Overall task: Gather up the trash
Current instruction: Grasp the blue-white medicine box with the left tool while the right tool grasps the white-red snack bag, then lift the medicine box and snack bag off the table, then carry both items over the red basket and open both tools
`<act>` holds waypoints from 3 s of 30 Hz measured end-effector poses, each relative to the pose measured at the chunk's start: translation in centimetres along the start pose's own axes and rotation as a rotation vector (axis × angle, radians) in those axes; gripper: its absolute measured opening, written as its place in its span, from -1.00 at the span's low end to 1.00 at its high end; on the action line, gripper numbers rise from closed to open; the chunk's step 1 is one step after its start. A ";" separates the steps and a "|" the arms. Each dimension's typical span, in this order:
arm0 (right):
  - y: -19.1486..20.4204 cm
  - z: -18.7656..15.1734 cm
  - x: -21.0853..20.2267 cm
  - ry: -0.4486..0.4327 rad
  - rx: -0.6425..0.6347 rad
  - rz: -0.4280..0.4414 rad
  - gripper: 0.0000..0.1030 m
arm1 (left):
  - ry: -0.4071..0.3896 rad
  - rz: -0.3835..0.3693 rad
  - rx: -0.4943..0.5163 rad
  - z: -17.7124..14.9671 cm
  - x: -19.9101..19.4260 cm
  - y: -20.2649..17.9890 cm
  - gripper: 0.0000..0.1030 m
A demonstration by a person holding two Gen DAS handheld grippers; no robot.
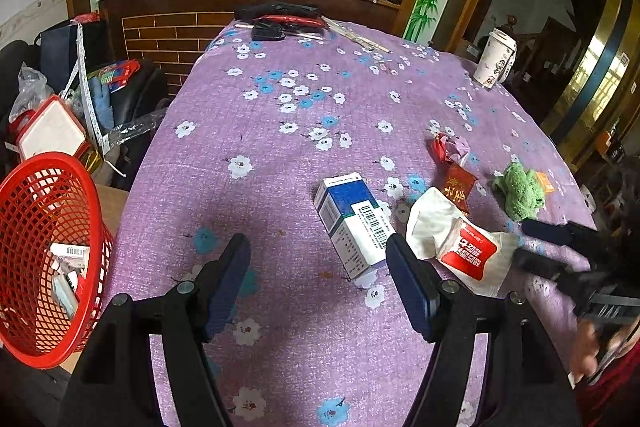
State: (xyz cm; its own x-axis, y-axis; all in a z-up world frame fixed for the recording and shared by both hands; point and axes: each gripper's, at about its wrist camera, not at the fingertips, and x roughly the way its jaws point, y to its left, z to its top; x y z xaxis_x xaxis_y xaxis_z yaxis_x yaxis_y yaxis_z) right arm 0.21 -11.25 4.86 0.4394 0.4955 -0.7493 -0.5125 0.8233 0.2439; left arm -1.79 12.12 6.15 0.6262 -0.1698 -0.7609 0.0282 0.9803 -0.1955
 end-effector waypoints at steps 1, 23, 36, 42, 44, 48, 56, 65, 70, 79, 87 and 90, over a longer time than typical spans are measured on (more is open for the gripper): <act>0.6 0.1 0.6 0.006 -0.035 -0.012 0.46 | 0.005 -0.002 -0.005 0.1 0.1 0.2 0.34; -1.3 -3.1 -1.7 -0.041 0.063 -0.243 -0.16 | 0.110 0.061 -0.011 1.1 5.9 -4.2 0.45; 1.6 -5.4 -4.4 -0.127 0.099 -0.221 -0.16 | 0.066 0.088 0.058 -0.7 5.8 -4.4 -0.36; 2.7 -5.7 -4.1 -0.130 0.111 -0.211 -0.16 | -0.031 0.063 0.097 -2.7 2.0 -4.8 -0.36; 3.2 -5.8 -4.2 -0.134 0.107 -0.217 -0.16 | -0.058 0.061 0.108 -3.2 1.0 -5.0 -0.36; 3.8 -5.9 -4.6 -0.139 0.109 -0.217 -0.16 | -0.083 0.044 0.113 -4.0 -0.6 -5.1 -0.36; 4.4 -5.9 -5.1 -0.144 0.105 -0.214 -0.16 | -0.103 0.036 0.114 -5.1 -2.3 -4.7 -0.36; 5.3 -5.8 -5.0 -0.140 0.098 -0.201 -0.16 | -0.117 0.034 0.098 -5.5 -3.4 -3.8 -0.36; 6.3 -5.1 -4.6 -0.131 0.080 -0.187 -0.16 | -0.126 0.035 0.074 -5.3 -4.0 -2.6 -0.36; 10.4 -2.1 -2.0 -0.099 -0.001 -0.119 -0.16 | -0.171 0.068 -0.007 -4.9 -6.5 1.7 -0.36; 15.7 1.8 1.4 -0.061 -0.071 -0.028 -0.16 | -0.214 0.136 -0.088 -4.3 -8.8 7.6 -0.36; 18.2 3.2 2.7 -0.054 -0.112 -0.001 -0.16 | -0.228 0.164 -0.123 -4.1 -9.5 10.2 -0.36</act>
State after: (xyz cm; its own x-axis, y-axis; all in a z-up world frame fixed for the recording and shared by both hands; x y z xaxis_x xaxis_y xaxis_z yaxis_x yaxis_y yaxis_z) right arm -5.58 5.92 9.24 0.4774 0.5117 -0.7143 -0.5900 0.7891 0.1709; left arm -10.67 23.30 8.85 0.7735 0.0307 -0.6331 -0.1737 0.9709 -0.1651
